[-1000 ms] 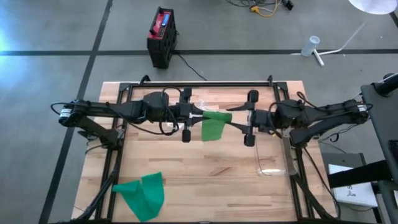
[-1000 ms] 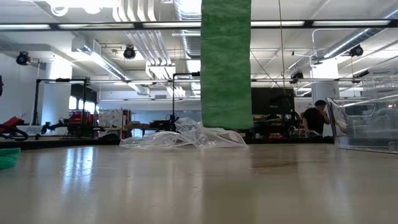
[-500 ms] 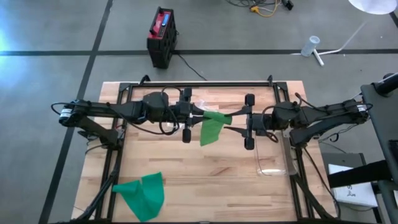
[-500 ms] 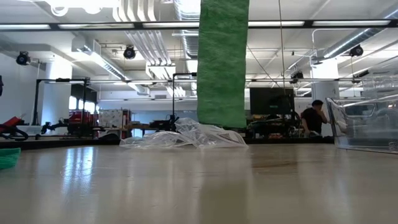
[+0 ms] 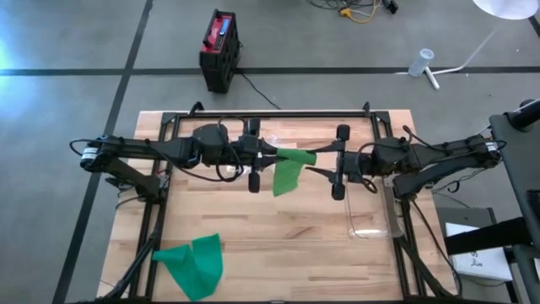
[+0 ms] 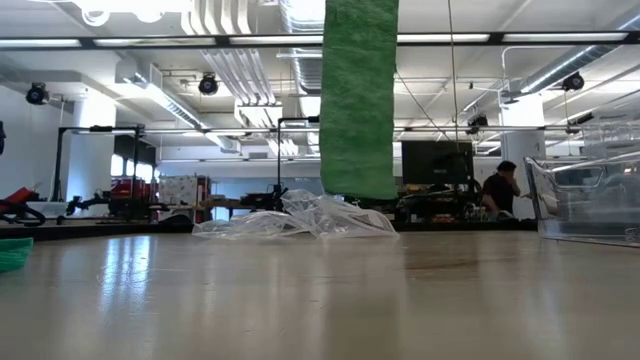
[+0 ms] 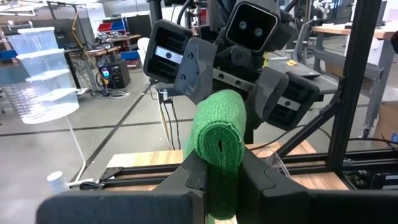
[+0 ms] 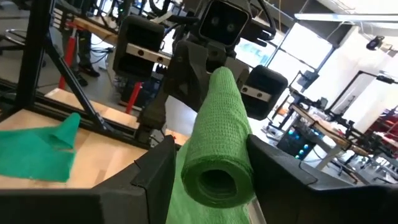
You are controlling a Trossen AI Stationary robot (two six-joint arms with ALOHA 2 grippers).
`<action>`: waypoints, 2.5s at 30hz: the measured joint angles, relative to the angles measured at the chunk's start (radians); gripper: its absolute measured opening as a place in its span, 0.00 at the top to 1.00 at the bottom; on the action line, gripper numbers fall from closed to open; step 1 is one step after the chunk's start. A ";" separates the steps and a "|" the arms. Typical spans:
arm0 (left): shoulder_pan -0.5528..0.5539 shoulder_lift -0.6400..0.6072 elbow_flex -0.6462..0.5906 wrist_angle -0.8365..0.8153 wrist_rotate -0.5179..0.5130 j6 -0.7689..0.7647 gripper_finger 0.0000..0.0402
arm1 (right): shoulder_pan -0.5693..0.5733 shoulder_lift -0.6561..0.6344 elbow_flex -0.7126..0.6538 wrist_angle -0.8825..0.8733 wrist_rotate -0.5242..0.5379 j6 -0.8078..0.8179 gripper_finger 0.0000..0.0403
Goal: Roll bandage
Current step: Roll the green bandage
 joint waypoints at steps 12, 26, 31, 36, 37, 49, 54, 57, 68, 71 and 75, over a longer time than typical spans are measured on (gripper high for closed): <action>-0.001 -0.010 0.000 0.029 0.002 -0.006 0.94 | 0.000 -0.063 -0.003 -0.100 0.000 0.014 0.54; 0.000 -0.006 0.000 0.058 0.071 -0.006 0.93 | 0.000 -0.047 -0.003 -0.005 -0.031 -0.101 0.52; 0.000 -0.006 0.000 0.090 0.147 -0.025 0.94 | 0.000 -0.024 -0.002 0.049 -0.031 -0.115 0.51; 0.000 -0.006 0.000 0.091 0.149 -0.031 0.93 | 0.000 0.005 -0.002 0.132 -0.031 -0.159 0.55; 0.000 -0.006 0.000 0.091 0.149 -0.034 0.93 | 0.000 0.010 -0.002 0.139 -0.031 -0.168 0.57; 0.002 -0.006 -0.001 0.090 0.149 -0.046 0.94 | 0.000 0.000 -0.002 0.124 -0.027 -0.134 0.90; 0.002 -0.006 -0.001 0.090 0.149 -0.046 0.93 | 0.001 -0.005 -0.002 0.114 0.071 -0.150 0.98; 0.002 -0.007 -0.001 0.085 0.149 -0.046 0.93 | 0.000 -0.018 -0.001 0.063 0.138 -0.145 0.99; 0.004 -0.014 -0.002 0.071 0.149 -0.045 0.92 | 0.014 -0.099 0.000 -0.059 -0.038 -0.090 0.88; 0.004 -0.015 -0.002 0.071 0.149 -0.046 0.93 | 0.014 -0.104 0.000 -0.058 -0.061 -0.079 0.78; 0.004 -0.015 -0.002 0.073 0.149 -0.046 0.93 | 0.013 -0.086 0.000 -0.013 -0.062 -0.066 0.67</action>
